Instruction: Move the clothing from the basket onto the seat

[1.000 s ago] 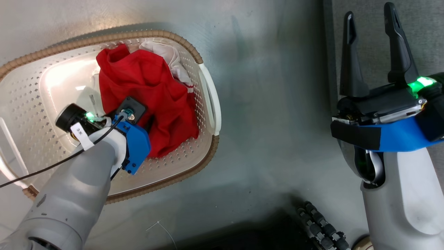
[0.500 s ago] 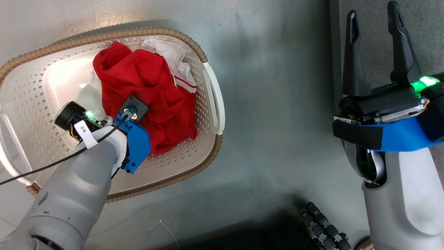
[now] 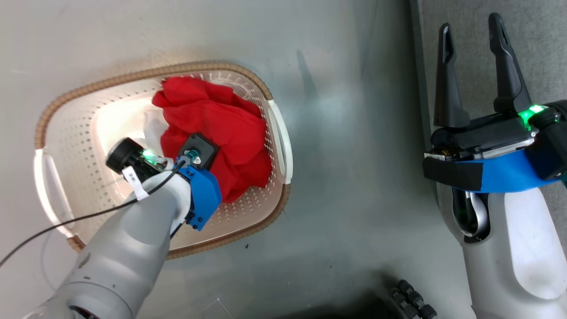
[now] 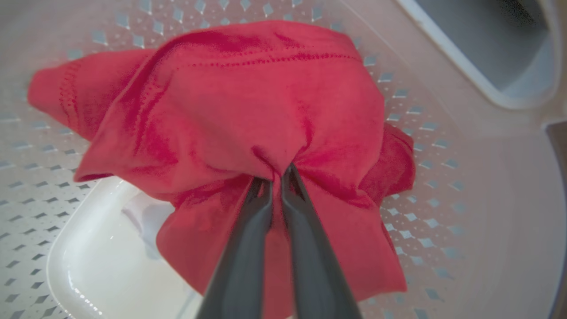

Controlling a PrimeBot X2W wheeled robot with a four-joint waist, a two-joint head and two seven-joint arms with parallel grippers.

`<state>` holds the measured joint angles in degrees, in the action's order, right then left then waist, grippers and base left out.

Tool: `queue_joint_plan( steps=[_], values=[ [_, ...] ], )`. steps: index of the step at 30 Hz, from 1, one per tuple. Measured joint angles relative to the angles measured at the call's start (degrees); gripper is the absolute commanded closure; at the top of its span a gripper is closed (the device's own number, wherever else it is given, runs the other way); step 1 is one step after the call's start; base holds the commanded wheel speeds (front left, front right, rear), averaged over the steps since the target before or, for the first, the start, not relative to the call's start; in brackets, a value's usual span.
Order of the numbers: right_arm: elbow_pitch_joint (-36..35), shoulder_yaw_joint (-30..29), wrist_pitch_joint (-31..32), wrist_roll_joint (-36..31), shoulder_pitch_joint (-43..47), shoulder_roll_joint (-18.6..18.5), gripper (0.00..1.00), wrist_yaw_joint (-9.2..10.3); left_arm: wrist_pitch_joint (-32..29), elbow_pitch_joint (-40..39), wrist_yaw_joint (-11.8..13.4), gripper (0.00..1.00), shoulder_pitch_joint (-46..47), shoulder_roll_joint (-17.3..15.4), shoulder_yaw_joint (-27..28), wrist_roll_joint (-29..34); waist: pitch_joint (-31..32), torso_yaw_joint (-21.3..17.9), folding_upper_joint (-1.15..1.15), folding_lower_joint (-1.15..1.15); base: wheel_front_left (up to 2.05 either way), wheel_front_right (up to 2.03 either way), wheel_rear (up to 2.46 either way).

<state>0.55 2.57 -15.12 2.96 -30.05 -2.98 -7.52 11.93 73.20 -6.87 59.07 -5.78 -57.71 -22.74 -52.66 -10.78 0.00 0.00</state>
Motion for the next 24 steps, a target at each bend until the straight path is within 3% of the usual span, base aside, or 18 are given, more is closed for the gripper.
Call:
queue_joint_plan(
  steps=[14, 24],
  values=[
    [4.42, -0.88, 0.0, -0.25, 3.69, -0.9, 0.0, 0.01, 3.07, -8.5, -0.44, 1.0, -5.19, 2.21, 1.13, -4.52, 13.0, 4.26, 0.0, -0.01, 0.0, 0.0, 0.0],
    [7.12, -1.51, 0.0, 0.3, 8.34, -1.93, 0.0, 0.0, 3.07, -21.46, 0.24, 1.0, -10.56, -0.16, 6.76, -3.66, 23.65, 7.36, 0.0, -0.01, 0.0, 0.0, 0.0]
  ],
)
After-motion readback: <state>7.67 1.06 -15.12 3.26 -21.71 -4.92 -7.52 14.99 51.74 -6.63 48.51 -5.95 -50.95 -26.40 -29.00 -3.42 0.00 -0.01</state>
